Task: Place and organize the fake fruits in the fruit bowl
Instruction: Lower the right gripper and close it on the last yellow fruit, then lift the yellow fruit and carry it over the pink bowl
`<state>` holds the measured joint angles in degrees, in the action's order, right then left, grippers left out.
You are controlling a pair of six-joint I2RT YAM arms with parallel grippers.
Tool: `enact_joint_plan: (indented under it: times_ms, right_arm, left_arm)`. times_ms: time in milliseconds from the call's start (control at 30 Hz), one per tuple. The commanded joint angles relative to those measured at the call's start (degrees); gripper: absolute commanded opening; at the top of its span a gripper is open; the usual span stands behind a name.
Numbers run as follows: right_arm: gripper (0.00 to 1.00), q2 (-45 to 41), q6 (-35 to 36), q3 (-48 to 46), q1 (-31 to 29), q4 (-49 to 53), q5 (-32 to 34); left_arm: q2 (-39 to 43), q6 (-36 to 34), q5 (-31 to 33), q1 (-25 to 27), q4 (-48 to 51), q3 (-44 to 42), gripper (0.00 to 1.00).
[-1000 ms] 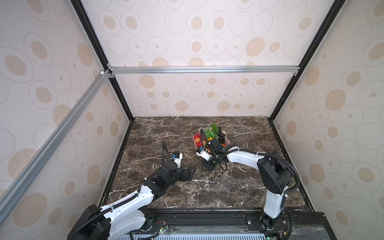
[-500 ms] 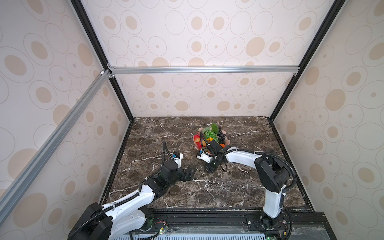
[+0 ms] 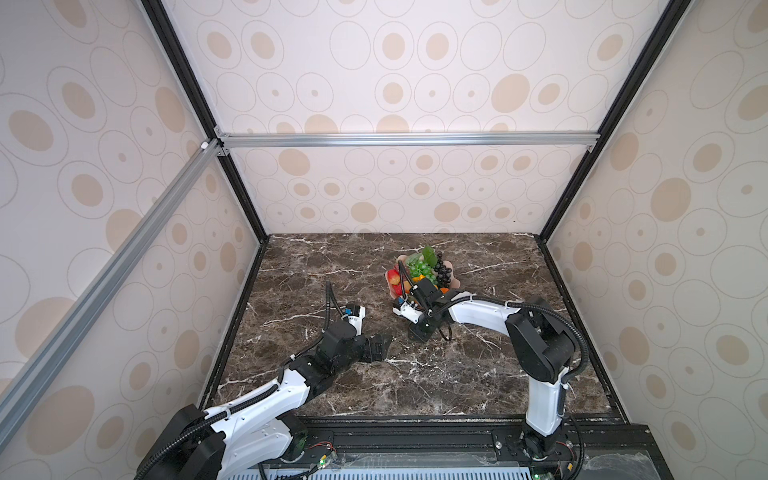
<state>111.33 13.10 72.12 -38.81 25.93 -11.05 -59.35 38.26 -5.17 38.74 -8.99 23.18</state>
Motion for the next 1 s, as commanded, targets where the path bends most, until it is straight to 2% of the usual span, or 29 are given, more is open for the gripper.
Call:
enact_joint_plan:
  times_ms: [0, 233, 333, 667, 800, 967]
  right_arm:
    - [0.31, 1.5, -0.6, 0.3, 0.3, 1.5, 1.1]
    - [0.28, -4.4, -4.4, -3.7, 0.3, -1.5, 1.2]
    - [0.27, -8.4, -7.0, -6.6, 1.2, -3.5, -1.3]
    - [0.22, -22.6, -16.5, -15.1, 9.7, -10.2, -8.2]
    - [0.23, -24.9, -19.1, -14.8, 13.4, -11.5, -6.2]
    - [0.23, -21.9, -20.5, -9.3, 15.3, -9.5, -1.3]
  left_arm:
    - [0.3, -0.8, 1.8, 0.5, 0.6, 3.1, 0.98]
    - [-0.6, -1.7, 3.0, 0.5, 0.1, 4.0, 0.98]
    - [-1.2, -2.1, 3.3, 0.5, -1.1, 4.5, 0.98]
    - [-7.0, -5.3, 3.1, 0.4, -5.0, 9.3, 0.98]
    - [-10.7, -5.7, 3.1, 0.4, -6.8, 11.8, 0.98]
    - [-15.7, -5.6, 4.7, 0.3, -8.9, 16.3, 0.98]
